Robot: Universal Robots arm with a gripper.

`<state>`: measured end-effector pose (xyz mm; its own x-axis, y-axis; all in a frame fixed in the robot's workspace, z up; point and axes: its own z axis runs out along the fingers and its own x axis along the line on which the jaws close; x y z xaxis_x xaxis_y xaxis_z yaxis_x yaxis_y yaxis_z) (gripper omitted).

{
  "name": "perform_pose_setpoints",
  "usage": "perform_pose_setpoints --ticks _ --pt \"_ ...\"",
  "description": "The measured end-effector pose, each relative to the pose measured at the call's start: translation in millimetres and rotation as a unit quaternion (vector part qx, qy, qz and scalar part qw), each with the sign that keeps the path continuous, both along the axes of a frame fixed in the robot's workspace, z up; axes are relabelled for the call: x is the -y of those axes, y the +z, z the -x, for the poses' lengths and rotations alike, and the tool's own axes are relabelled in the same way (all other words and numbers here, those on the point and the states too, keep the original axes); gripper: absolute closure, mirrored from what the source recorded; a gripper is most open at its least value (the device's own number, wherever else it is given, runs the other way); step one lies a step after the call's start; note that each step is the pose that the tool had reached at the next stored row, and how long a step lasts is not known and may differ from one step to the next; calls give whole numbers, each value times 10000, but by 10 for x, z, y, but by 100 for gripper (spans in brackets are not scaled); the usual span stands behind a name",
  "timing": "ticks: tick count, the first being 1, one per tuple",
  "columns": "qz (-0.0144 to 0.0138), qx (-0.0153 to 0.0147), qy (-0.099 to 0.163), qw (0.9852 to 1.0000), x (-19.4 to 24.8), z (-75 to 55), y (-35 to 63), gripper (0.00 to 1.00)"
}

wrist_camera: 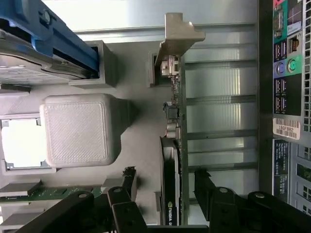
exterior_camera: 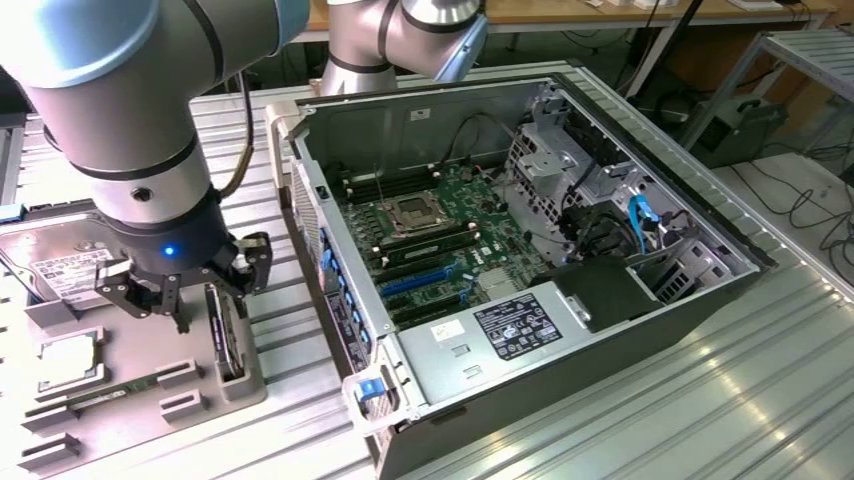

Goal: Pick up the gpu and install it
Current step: 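Pick up the gpu and move the gpu toward the slot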

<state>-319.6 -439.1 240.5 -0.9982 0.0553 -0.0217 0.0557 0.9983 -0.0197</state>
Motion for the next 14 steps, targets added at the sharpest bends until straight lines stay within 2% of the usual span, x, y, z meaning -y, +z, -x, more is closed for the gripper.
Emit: perform_pose_setpoints --ticks 3,4,10,14 --pt "16 1 0 10000 -74 -2 -54 40" --pt "16 2 0 10000 -80 -2 -70 40" --pt "17 1 0 10000 -76 -2 -176 40" --pt "18 0 0 10000 -75 -2 -178 42"
